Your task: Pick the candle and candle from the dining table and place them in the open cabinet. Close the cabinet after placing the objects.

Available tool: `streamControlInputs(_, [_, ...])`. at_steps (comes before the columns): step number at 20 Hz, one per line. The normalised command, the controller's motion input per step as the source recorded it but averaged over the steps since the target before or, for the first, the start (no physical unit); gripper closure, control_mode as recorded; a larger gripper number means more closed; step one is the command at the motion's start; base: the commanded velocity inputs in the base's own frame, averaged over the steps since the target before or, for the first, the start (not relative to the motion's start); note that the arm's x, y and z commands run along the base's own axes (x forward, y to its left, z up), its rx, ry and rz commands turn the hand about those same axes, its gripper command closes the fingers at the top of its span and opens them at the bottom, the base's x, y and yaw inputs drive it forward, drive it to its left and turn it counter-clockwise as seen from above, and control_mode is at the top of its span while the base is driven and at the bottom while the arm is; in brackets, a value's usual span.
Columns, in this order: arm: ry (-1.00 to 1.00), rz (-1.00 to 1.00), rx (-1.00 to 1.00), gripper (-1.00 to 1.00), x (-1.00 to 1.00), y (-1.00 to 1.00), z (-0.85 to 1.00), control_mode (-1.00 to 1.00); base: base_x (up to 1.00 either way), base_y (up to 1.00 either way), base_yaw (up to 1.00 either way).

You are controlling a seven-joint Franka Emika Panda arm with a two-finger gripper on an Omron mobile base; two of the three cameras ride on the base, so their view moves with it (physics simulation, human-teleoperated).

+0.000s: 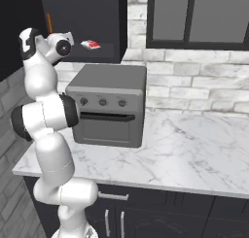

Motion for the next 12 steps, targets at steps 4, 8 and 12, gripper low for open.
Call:
streamControlInputs(4, [0.0,0.0,-0.04,1.0,0.2,0.09,-0.19,-1.0,0.0,0.0,0.0])
streamControlInputs(8, [-0.01,0.0,-0.05,1.0,0.1,0.1,-0.11,-1.0,0.0,0.0,0.0])
streamControlInputs(12, [-0.06,0.0,-0.1,1.0,0.0,0.39,0.0,-1.0,0.0,0.0,0.0])
